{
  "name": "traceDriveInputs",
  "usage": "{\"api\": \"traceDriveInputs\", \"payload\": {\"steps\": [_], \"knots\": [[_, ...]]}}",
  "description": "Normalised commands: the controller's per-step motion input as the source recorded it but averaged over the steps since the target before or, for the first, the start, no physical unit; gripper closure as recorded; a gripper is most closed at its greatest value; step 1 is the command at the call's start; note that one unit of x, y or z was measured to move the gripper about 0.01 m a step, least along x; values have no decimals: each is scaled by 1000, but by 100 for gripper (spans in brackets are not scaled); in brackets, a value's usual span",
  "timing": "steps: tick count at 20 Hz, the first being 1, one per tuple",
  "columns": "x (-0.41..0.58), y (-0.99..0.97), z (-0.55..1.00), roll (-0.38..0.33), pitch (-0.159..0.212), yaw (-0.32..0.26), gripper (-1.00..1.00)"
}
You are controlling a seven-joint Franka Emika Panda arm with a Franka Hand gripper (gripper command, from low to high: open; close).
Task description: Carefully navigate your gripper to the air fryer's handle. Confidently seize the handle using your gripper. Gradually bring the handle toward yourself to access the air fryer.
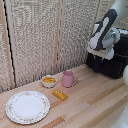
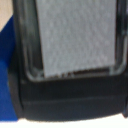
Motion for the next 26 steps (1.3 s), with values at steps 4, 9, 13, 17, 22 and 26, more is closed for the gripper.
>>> {"api": "traceDriveInputs", "payload": {"steps": [4, 9, 13, 17, 22, 26], "knots": [[-1, 669, 0, 0, 0, -202, 100], [-194, 723, 3, 5, -14, -134, 100], [-300, 835, -16, 0, -28, -73, 100], [-231, 847, -81, 0, -13, -81, 100], [-223, 857, -70, 0, -8, -72, 100], [-107, 838, -23, 0, -21, -103, 100]]}}
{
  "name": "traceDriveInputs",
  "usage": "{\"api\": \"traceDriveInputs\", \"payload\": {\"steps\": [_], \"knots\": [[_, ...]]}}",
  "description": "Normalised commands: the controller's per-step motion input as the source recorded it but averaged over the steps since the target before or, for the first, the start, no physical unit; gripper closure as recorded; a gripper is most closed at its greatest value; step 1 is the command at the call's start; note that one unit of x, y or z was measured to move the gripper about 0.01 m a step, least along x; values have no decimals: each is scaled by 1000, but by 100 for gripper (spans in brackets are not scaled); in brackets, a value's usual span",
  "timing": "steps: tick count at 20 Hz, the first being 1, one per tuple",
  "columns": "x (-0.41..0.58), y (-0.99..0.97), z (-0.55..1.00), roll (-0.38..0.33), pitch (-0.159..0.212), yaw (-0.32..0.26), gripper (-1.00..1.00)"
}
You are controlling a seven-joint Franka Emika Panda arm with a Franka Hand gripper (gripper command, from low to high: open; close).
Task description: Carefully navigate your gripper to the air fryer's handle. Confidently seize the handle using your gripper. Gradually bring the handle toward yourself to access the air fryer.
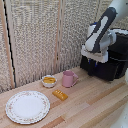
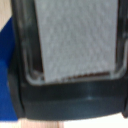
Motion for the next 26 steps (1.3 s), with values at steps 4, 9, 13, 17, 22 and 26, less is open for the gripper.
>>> {"api": "traceDriveInputs", "payload": {"steps": [4, 9, 13, 17, 22, 26], "knots": [[-15, 801, 0, 1, -29, -138, 100], [15, 486, 1, -21, -56, -201, 100], [-16, -16, 304, -110, -91, -119, -100], [-27, -20, 499, -114, 0, -26, -100], [0, 0, 559, -76, 26, 38, -100], [0, 14, 945, -40, 71, 67, -100]]}}
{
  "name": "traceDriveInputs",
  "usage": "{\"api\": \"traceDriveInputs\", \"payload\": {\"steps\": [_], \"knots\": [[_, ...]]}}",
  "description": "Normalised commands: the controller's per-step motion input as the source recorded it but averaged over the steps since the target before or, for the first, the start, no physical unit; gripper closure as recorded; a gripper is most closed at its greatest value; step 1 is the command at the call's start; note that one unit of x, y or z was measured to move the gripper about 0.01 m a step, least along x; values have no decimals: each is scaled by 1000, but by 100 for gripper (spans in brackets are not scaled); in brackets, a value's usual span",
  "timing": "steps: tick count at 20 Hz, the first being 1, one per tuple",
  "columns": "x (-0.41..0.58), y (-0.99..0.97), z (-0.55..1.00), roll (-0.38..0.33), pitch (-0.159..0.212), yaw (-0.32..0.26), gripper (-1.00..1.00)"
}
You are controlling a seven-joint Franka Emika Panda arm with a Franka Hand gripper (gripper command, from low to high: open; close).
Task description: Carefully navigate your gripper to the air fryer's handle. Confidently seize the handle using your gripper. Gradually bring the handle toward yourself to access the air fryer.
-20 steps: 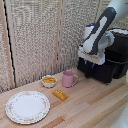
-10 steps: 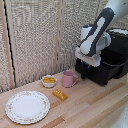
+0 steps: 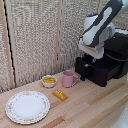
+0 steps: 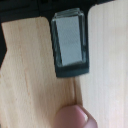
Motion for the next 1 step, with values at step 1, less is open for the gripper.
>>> {"api": "traceDriveInputs", "payload": {"steps": [1], "knots": [[20, 0, 826, -48, 24, 16, -100]]}}
